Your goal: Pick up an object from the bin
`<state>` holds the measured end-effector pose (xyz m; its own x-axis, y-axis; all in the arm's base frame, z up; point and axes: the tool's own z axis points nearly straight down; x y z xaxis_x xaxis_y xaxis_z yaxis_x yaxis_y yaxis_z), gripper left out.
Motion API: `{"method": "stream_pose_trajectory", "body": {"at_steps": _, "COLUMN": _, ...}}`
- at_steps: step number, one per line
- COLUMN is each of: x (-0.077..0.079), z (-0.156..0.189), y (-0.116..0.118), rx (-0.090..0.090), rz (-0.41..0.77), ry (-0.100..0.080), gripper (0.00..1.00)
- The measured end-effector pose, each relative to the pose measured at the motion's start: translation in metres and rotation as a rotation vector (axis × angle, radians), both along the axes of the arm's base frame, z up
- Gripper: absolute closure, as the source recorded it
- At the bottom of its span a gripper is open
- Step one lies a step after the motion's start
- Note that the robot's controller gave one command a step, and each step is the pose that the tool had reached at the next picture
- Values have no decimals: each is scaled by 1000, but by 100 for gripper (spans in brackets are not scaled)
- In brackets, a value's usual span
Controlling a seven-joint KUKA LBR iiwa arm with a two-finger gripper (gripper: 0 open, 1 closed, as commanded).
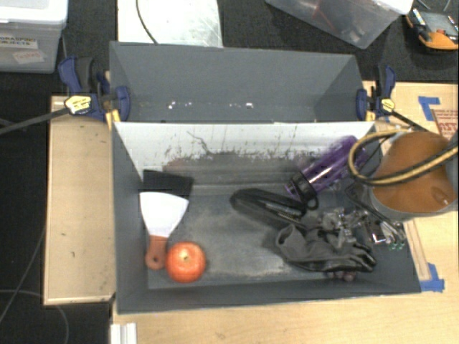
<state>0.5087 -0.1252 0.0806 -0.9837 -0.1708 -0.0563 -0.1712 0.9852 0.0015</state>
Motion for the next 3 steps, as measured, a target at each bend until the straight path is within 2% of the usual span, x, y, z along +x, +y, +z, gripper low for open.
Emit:
{"method": "stream_pose_trajectory", "body": {"at_steps": 1, "x": 0, "z": 15, "y": 4, "rx": 6, "rz": -196, "ry": 9, "gripper": 100}}
{"method": "stream_pose_trajectory", "body": {"at_steps": 2, "x": 11, "z": 114, "y": -6, "rx": -3, "rz": 19, "ry": -9, "gripper": 100}}
{"method": "stream_pose_trajectory", "body": {"at_steps": 3, "x": 17, "z": 220, "y": -2, "rx": 7, "rz": -136, "ry": 14, "gripper": 100}}
